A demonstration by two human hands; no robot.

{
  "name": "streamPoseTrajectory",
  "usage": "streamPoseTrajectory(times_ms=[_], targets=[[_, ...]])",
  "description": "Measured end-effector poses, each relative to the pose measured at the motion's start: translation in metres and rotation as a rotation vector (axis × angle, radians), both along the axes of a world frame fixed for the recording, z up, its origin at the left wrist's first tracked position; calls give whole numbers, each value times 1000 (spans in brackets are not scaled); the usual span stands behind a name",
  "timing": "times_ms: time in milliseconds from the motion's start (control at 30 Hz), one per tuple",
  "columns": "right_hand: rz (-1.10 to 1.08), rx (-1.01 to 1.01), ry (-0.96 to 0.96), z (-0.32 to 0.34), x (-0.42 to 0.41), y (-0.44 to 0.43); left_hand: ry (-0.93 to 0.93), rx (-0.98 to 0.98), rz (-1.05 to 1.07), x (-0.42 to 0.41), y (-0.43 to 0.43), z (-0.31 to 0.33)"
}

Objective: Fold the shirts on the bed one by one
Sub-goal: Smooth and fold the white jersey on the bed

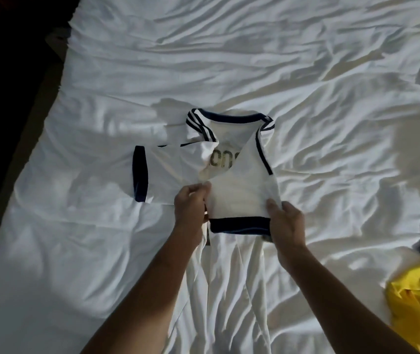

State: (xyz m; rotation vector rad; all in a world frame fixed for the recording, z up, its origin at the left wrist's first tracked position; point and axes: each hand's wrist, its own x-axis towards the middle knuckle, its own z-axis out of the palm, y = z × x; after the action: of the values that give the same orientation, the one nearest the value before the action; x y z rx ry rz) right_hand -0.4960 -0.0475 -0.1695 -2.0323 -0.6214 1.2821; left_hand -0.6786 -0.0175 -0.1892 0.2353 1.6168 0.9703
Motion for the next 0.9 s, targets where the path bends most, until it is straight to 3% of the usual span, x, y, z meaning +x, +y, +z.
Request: streamPoseTrajectory(times_ms=[167,300,433,533,600,667,733,900], targets=[[45,-175,63,-31,-12,-40,90,-126,-354,-6,-23,-8],[27,-108,-10,-34,-8,-40,265,-53,-350,-8,-26,-14],[203,-142,-178,-36,-1,-39,489,-43,-489,-9,-31,-12],[359,-162,-392,-33,5,-32,859,-10,-778,-3,-41,-5],[360,-121,-482,-29,9,-19,1146,135,-793,1,-41,-2],[329,-35,-516,-27,13,2,1297,335,-756,8,-32,-1],[310,61,-496,-26,17,27,1304,435,-786,18,-15,-4],[231,155,-392,-24,25,96,1168,403,-916,40,39,-15]])
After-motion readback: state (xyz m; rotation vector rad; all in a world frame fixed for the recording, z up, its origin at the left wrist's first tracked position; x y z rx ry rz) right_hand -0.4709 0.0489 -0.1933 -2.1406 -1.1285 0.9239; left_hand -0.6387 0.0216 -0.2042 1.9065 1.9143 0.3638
